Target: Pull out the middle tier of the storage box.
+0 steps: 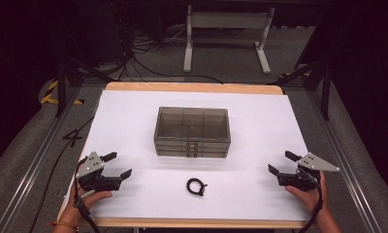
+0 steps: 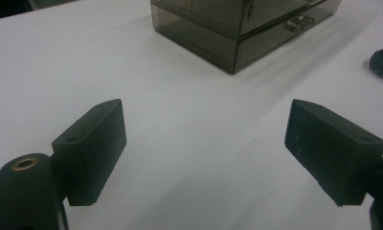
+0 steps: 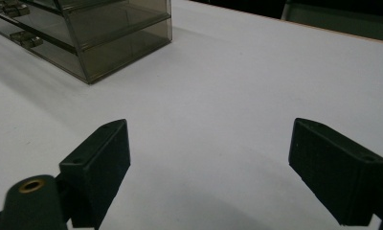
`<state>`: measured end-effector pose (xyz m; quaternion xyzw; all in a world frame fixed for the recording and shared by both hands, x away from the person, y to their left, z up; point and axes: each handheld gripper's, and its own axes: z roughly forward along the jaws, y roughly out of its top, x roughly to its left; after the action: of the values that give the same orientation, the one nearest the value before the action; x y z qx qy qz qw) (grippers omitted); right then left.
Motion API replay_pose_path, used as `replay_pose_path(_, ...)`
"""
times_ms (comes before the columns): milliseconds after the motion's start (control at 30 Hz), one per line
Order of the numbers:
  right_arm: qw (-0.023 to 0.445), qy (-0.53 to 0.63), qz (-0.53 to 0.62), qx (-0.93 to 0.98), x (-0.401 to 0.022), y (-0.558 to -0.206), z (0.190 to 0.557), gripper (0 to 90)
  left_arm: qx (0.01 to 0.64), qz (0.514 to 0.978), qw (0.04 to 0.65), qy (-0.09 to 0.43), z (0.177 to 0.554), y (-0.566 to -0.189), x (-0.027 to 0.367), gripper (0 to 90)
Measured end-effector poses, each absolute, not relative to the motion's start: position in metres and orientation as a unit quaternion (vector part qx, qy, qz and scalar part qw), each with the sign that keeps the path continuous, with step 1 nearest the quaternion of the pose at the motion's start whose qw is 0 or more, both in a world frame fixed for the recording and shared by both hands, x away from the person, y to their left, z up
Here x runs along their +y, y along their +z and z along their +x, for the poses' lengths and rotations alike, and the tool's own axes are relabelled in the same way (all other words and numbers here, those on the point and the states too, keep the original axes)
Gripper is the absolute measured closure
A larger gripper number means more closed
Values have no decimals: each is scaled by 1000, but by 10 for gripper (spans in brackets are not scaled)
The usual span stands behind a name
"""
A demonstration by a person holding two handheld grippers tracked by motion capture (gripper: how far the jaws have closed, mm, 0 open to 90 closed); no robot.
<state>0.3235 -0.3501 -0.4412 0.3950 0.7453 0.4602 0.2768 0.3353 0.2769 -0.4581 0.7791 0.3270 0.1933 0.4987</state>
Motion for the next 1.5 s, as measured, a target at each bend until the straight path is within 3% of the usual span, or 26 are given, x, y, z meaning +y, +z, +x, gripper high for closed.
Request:
replay_pose_path(133, 282, 456, 396, 746, -350, -441, 323, 204, 329, 784, 486, 201, 336, -458, 274, 127)
replay_pose_path(467, 264, 462, 371, 761, -349, -439, 321, 625, 316, 794, 475, 210, 334, -458, 271, 167)
replay_pose_path(700, 260, 470, 359, 763, -349, -437, 319, 752, 316, 796, 470, 213, 334, -458, 269, 167)
replay_pose_path(1033, 250, 490, 332, 766, -342, -426, 315, 899, 311, 797, 471, 214, 333, -458, 269, 174)
replay_pose_path(1500, 244, 494, 307, 776, -325, -409, 311, 900, 305, 801, 471, 208, 334, -458, 269, 185)
